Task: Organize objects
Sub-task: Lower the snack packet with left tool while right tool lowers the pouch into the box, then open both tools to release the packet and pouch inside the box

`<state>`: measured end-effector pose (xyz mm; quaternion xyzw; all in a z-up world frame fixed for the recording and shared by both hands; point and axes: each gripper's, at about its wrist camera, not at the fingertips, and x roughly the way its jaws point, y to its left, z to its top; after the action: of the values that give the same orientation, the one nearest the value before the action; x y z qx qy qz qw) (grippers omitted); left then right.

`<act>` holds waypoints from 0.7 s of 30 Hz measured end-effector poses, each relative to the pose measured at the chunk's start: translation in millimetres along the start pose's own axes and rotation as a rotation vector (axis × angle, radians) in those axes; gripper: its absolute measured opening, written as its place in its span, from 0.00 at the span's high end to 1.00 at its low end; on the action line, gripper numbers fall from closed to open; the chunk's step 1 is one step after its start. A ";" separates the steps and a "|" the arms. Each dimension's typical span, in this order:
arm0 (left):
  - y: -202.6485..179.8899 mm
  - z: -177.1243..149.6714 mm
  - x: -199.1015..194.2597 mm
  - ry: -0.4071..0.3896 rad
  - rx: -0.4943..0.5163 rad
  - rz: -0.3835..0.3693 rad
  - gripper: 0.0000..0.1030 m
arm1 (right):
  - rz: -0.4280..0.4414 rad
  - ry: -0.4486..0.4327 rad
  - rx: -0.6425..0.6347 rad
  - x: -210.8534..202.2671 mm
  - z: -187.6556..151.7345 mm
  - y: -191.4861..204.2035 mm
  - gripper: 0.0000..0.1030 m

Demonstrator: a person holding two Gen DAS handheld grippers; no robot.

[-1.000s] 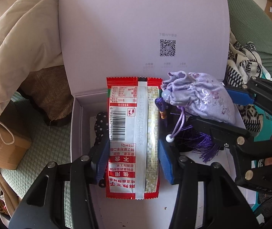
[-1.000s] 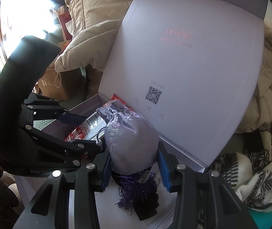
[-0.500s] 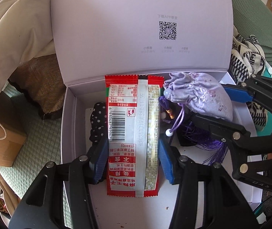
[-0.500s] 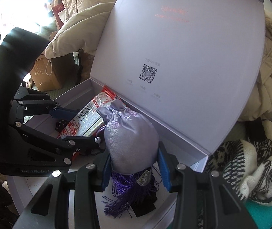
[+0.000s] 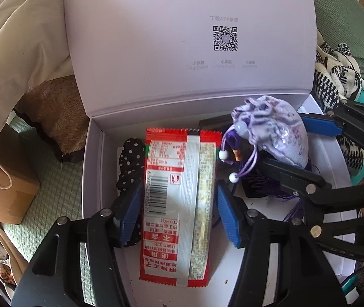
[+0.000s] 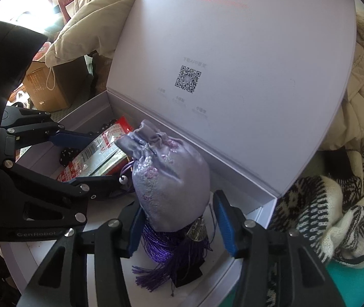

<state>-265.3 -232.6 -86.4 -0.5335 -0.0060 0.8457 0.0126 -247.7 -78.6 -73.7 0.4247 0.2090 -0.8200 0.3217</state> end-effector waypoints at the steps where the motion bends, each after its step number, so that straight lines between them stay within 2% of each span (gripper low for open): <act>1: 0.1 -0.3 0.0 -0.001 -0.005 -0.004 0.45 | -0.006 0.001 0.003 -0.3 -0.3 -0.3 0.43; 9: -2.9 -6.6 -3.4 -0.011 -0.012 0.007 0.43 | -0.022 -0.004 0.017 -5.2 -3.8 1.8 0.41; 21: -1.6 -19.4 -30.0 -0.070 -0.055 0.021 0.43 | -0.034 -0.057 0.025 -28.5 -1.1 9.0 0.41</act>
<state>-234.9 -231.9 -67.6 -0.5036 -0.0240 0.8635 -0.0111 -228.5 -74.4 -51.3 0.4014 0.1969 -0.8397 0.3081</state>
